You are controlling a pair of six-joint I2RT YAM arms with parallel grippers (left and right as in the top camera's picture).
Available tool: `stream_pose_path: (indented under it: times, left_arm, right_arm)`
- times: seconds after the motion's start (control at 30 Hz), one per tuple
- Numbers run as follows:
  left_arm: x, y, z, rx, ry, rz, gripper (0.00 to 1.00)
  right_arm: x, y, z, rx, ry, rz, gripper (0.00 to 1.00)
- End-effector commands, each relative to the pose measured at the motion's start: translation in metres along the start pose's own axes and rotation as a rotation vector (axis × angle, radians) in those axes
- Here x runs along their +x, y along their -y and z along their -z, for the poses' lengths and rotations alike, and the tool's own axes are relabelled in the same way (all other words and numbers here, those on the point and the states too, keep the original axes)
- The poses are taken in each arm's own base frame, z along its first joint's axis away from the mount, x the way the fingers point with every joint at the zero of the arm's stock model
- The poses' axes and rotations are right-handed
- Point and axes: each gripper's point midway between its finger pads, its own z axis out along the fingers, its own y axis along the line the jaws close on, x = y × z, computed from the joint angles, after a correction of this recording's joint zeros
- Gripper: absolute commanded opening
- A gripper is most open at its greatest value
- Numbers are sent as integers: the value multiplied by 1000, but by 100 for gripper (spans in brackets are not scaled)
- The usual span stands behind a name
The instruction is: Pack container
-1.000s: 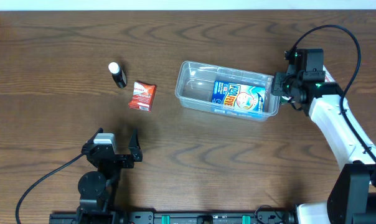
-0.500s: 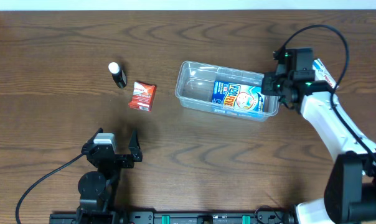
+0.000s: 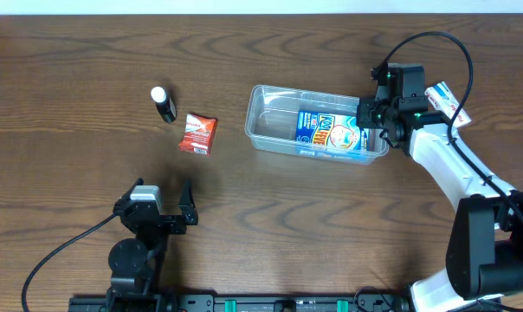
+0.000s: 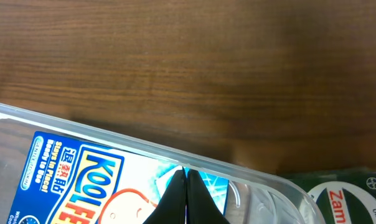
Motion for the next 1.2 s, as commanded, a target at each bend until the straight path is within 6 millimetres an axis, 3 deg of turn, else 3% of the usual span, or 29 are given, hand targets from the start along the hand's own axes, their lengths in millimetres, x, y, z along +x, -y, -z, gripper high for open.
stream_pose_path:
  times: [0.0,0.27,0.43,0.6,0.8,0.9,1.17]
  left_arm:
    - [14,0,-3,5,-32,-13,98]
    - [14,0,-3,6,-32,-13,98]
    - [14,0,-3,5,-32,-13,98]
    - [14,0,-3,5,-32,-13,98]
    - [14,0,-3,5,-32,-13,98]
    - [14,0,-3,6,-32,-13,98]
    - [14,0,-3,5,-32,-13,98]
  right_arm:
    - [-4,-2,-1,6,9,40,1]
    - [10,-47,2,-178,-48,81,1]
    - [20,-77,13,-208,-111,312,1]
    - [1,-105,32,-198,-88,540,1]
    - [-24,-142,47,-235,4,674,1]
    - [-21,-155,42,-254,16,735,1]
    - [9,-194,11,-318,18,1037,1]
